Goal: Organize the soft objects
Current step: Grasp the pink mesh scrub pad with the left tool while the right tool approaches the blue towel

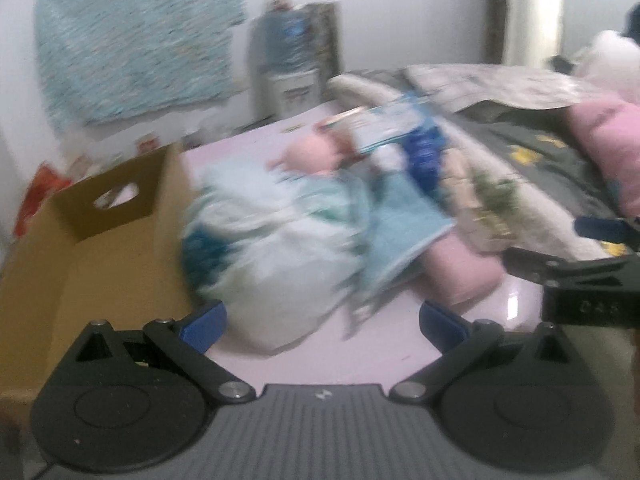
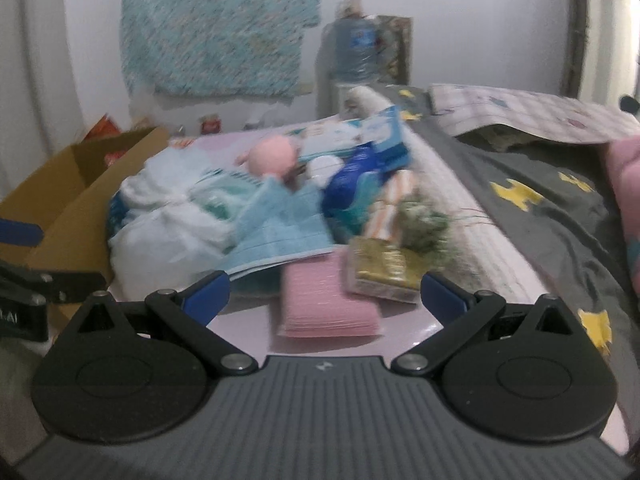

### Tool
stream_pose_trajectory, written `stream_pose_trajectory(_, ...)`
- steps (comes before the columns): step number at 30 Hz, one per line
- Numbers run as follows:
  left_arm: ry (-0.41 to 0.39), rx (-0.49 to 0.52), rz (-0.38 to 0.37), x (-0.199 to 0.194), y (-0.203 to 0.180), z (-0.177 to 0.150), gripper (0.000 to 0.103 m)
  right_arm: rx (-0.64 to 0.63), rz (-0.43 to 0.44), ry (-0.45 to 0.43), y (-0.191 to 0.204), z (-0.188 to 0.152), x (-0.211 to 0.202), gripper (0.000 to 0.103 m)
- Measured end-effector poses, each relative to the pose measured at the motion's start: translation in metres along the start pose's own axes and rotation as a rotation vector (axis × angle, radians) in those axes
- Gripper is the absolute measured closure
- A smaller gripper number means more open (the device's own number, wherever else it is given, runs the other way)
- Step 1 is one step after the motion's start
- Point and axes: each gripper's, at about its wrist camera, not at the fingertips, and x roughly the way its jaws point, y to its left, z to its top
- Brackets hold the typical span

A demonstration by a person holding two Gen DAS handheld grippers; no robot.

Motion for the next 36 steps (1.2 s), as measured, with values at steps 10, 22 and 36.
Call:
stream_pose_trajectory(10, 0.001, 0.079, -0.261, 0.050, -0.054, 0.006, 0.017, 0.218, 0.124, 0.073, -0.055, -0.006, 0.038, 0.024)
stream_pose_trajectory(22, 0.155, 0.067, -0.341, 0.124, -0.081, 0.011, 0.036, 0.344, 0.207, 0.244, -0.066, -0.010, 0.123, 0.057)
stream_pose_trajectory(36, 0.237, 0.028, -0.415, 0.120, -0.062, -0.003, 0.034, 0.404, 0.304, 0.297, -0.067, -0.019, 0.114, 0.056)
